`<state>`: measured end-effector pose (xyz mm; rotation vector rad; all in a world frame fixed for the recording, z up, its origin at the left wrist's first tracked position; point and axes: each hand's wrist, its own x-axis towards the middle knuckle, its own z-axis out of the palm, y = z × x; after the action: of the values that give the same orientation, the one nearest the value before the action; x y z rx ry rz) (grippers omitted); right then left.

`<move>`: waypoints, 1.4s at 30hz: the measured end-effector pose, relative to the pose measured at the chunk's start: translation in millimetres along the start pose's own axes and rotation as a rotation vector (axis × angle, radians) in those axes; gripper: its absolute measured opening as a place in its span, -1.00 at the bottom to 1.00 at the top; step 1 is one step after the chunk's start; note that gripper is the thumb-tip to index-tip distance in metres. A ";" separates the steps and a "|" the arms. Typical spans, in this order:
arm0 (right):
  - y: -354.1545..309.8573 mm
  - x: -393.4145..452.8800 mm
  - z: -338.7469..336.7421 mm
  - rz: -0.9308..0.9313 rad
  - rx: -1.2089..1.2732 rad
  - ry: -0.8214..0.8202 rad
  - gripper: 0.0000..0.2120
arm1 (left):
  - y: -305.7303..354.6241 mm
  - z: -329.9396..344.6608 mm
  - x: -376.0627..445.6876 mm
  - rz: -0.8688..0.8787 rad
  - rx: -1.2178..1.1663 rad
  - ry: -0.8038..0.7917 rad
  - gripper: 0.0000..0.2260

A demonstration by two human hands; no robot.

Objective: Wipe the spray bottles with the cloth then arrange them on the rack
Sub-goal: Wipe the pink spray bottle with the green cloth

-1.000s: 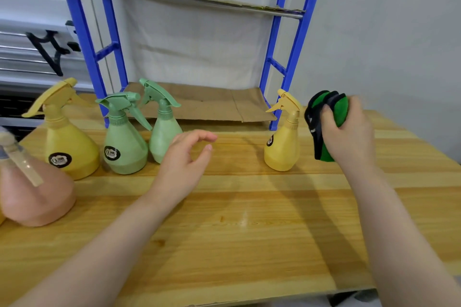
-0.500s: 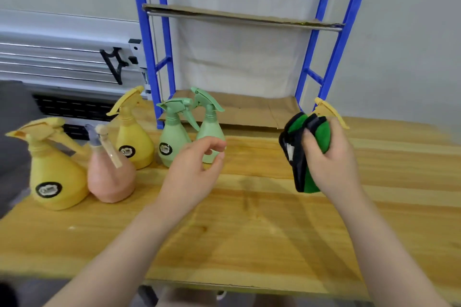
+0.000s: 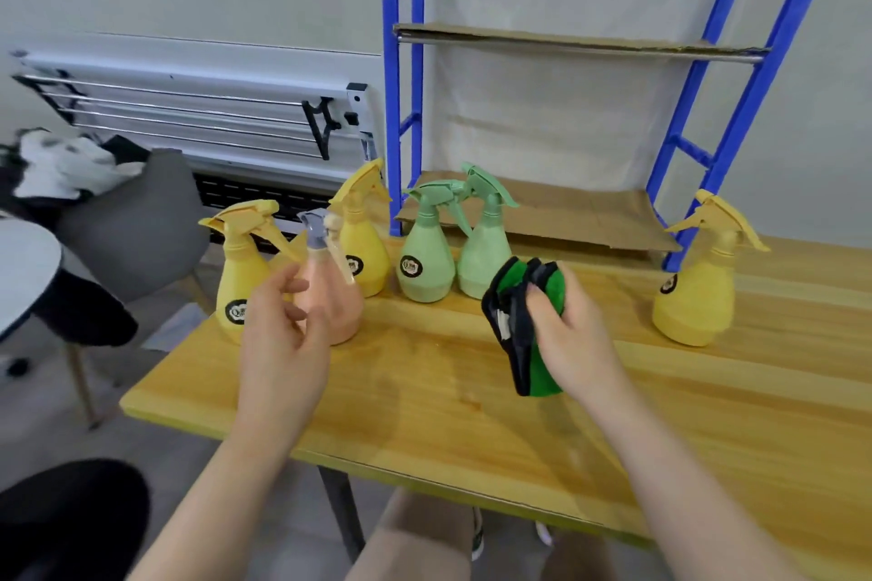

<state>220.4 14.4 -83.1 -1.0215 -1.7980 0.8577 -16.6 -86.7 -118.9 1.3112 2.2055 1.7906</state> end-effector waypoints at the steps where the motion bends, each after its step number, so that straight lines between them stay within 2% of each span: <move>1: -0.5 -0.5 1.7 0.002 -0.005 -0.006 -0.90 | -3.3 -1.0 2.0 0.003 0.047 -0.028 -0.56; 3: -0.9 -1.1 3.6 0.003 -0.012 -0.019 -0.90 | -7.3 -0.4 7.1 0.004 0.112 -0.072 -0.50; 7: 4.0 -4.2 4.1 0.033 -0.006 -0.034 -0.90 | -9.7 6.2 15.7 -0.032 0.124 -0.102 -0.50; 13: 14.0 -15.8 1.5 0.077 -0.015 -0.044 -0.89 | -5.3 14.3 19.9 -0.025 0.035 -0.010 -0.65; 20: 15.3 -14.4 -0.5 0.091 -0.029 -0.059 -0.89 | -4.4 23.1 30.5 -0.016 0.088 0.035 -0.50; 26: 15.6 -11.7 0.9 0.103 -0.026 -0.080 -0.88 | -1.2 27.9 44.7 -0.045 0.088 0.033 -0.61; 30: 18.4 -10.9 -0.3 0.148 -0.046 -0.093 -0.60 | -0.6 25.4 47.8 -0.037 0.058 0.024 -0.70; 31: 19.8 -10.6 -1.3 0.157 -0.046 -0.095 -0.59 | 0.5 24.4 46.4 -0.033 0.052 0.021 -0.72; 35: 24.4 -9.6 -8.0 0.162 -0.026 -0.092 -0.87 | 6.9 20.0 35.1 -0.105 -0.040 0.018 -0.80; 42: 31.3 -3.8 -32.0 0.220 0.023 -0.088 -0.90 | 15.3 18.8 15.9 -0.097 -0.118 0.033 -0.79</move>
<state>259.8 28.8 -99.0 -1.1987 -1.7662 1.0688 -8.9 -62.2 -105.4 1.1405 2.1035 1.8875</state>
